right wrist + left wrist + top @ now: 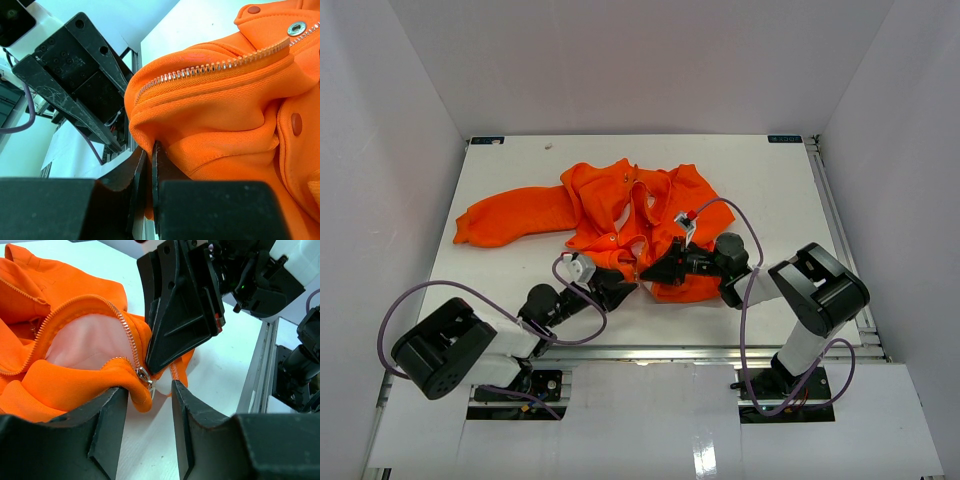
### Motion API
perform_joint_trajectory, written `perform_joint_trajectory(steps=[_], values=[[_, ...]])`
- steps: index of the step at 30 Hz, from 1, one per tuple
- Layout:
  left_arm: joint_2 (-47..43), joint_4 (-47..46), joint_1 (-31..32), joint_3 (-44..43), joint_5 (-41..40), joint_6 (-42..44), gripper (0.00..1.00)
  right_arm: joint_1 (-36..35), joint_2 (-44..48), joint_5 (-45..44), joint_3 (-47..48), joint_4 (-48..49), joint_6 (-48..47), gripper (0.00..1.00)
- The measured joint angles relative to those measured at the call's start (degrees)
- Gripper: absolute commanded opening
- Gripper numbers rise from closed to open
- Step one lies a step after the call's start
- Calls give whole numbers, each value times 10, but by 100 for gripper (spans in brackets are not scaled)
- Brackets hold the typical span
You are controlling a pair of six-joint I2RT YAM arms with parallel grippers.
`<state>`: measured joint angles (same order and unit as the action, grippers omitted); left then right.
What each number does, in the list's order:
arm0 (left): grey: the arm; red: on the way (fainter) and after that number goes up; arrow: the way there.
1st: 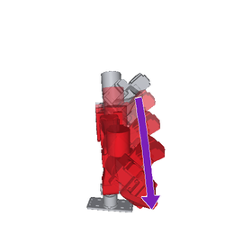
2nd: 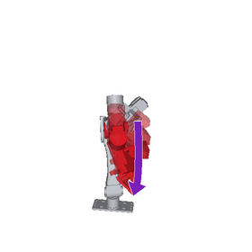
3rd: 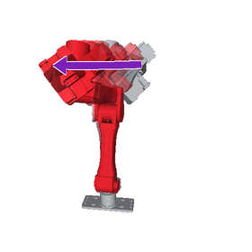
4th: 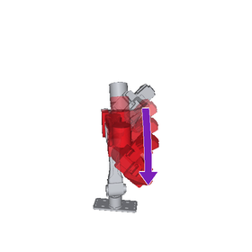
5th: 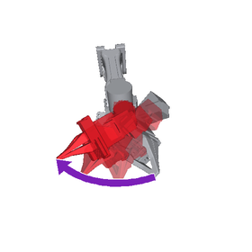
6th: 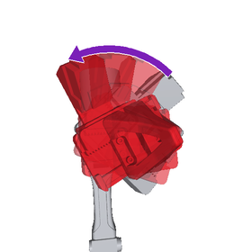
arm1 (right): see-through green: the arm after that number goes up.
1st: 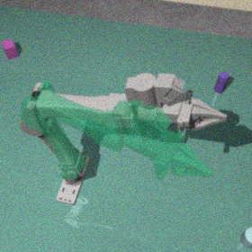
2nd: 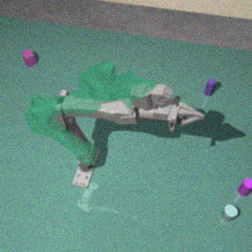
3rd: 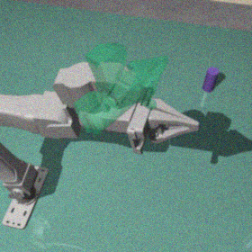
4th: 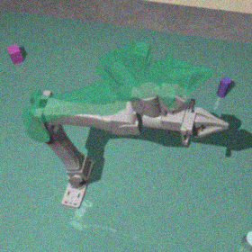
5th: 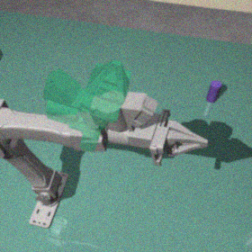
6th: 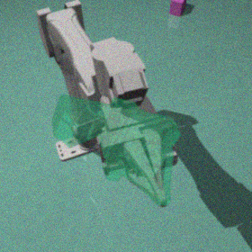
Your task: Zip up the jacket
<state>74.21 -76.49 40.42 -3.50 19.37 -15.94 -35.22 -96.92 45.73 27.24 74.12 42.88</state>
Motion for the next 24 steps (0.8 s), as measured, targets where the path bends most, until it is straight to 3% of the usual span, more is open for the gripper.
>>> perform_joint_trajectory(steps=[7, 12, 24], values=[[20, 0, 0, -1, 18, 6, 33, 0, 0, 5, 0, 0, 2, 8], [25, 0, -1, -3, 29, 11, 0, 0, 0, 9, 0, 0, 3, 8], [39, -2, -2, -5, 46, 20, 0, 3, 4, 11, -8, -3, 5, 8]])
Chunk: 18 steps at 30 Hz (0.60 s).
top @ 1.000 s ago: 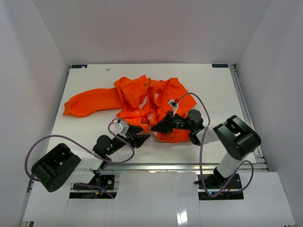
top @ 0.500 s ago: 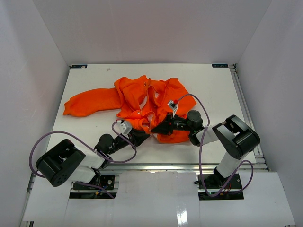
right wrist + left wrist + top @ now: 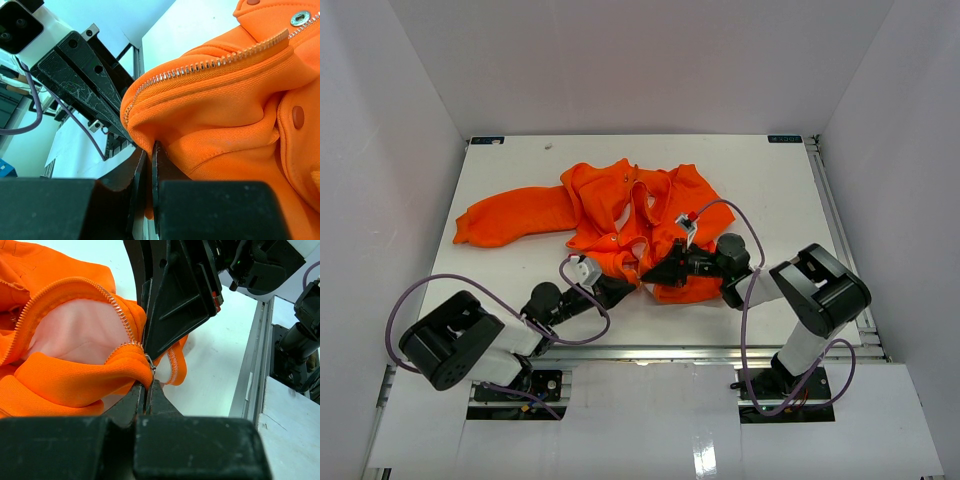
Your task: Zip up the jacket
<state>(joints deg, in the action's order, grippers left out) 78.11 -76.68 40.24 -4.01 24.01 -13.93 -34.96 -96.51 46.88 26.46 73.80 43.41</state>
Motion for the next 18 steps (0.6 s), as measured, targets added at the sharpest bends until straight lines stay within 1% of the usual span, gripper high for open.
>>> perform_joint_trajectory(steps=[6, 18], values=[[-18, 6, 0, -16, 14, 6, 0, 3, 19, -6, 1, 0, 2, 8], [-19, 11, -4, -42, 30, 17, 0, 9, 41, -10, 15, -6, -10, 8]])
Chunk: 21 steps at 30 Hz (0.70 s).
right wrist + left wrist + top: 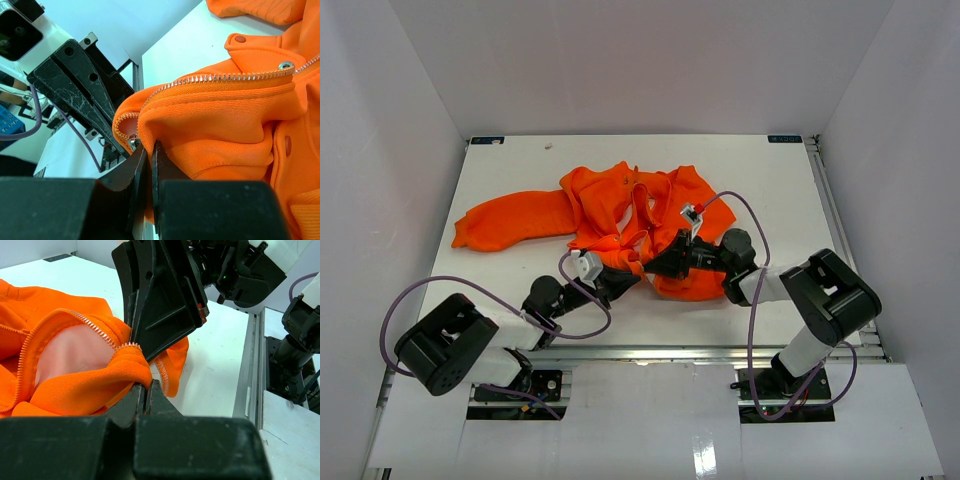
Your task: Zip up the jacket
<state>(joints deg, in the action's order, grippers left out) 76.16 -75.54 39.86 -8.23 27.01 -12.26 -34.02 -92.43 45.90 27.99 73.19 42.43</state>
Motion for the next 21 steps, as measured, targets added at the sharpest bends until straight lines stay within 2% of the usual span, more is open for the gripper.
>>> perform_joint_trajectory(steps=[21], values=[[6, 100, 0, -55, 13, 43, 0, 27, 40, -8, -10, -29, -22, 8]])
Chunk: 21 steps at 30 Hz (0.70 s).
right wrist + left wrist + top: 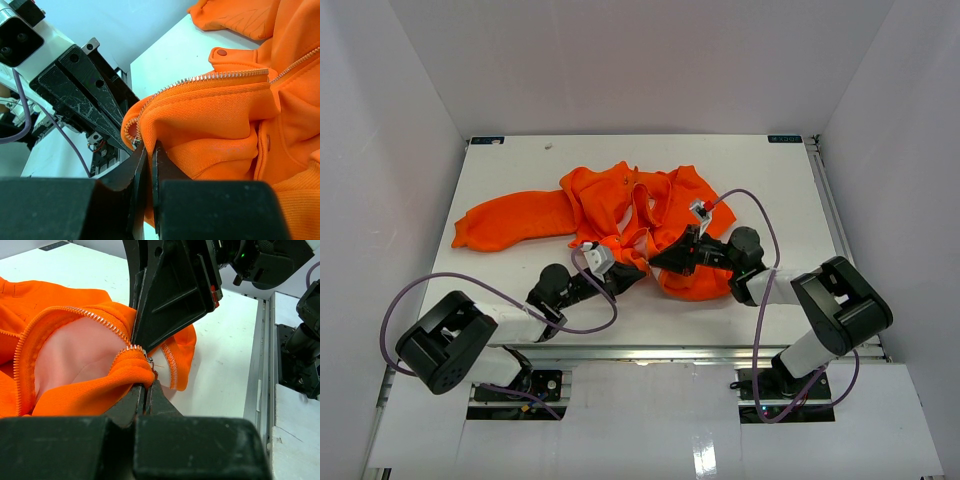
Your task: Zip up the jacket
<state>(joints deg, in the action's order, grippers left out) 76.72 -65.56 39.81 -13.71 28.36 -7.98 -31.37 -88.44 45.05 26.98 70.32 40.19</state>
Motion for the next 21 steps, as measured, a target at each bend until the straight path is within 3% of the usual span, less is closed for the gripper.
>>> perform_joint_trajectory(steps=[21], values=[[8, 6, -3, -8, 12, 15, 0, 4, 22, 8, 0, -21, -1, 8]])
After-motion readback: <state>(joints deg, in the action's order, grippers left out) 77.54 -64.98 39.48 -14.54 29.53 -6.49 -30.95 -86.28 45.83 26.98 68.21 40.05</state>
